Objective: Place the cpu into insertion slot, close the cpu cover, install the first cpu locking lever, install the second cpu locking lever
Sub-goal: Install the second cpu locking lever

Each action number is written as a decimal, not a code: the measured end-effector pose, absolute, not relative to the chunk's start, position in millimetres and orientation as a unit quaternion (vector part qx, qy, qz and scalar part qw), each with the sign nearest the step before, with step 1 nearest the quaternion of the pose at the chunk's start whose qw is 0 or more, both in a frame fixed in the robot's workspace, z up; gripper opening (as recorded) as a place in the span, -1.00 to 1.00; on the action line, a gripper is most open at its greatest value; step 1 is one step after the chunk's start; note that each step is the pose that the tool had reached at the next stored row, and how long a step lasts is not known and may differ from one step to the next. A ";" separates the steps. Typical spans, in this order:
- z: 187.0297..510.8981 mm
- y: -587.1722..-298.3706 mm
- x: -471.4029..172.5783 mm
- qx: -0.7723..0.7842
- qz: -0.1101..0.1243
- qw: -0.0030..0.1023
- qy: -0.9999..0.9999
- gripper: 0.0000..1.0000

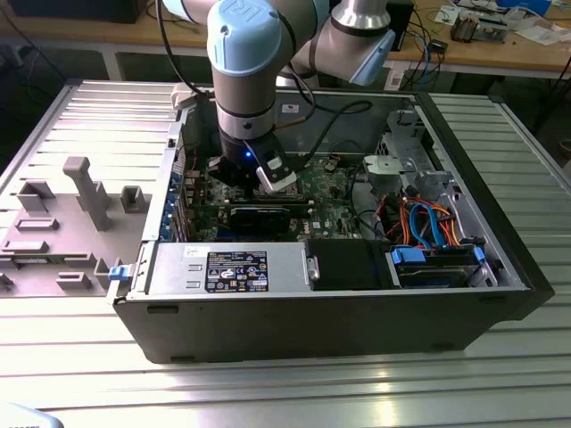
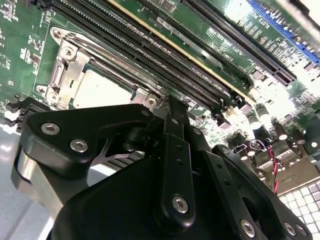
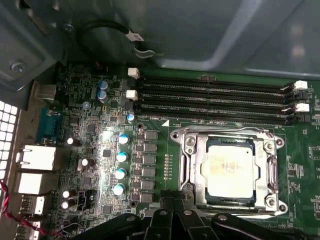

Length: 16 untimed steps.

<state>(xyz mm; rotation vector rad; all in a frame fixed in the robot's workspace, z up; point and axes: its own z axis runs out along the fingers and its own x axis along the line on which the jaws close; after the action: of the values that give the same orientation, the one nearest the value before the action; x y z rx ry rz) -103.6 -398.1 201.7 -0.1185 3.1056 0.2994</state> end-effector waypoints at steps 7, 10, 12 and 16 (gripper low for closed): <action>200.0 -398.0 -103.5 -0.040 0.100 0.010 0.994 -0.79; 207.9 -396.9 -103.3 -0.040 0.094 0.010 0.995 -0.79; 208.7 -394.3 -99.9 -0.040 0.084 0.009 0.996 -0.79; 208.7 -388.4 -88.9 -0.040 0.061 0.007 0.997 -0.79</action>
<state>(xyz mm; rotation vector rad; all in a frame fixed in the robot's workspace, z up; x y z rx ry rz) -88.9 -388.4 208.7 -0.1247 3.1199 0.1916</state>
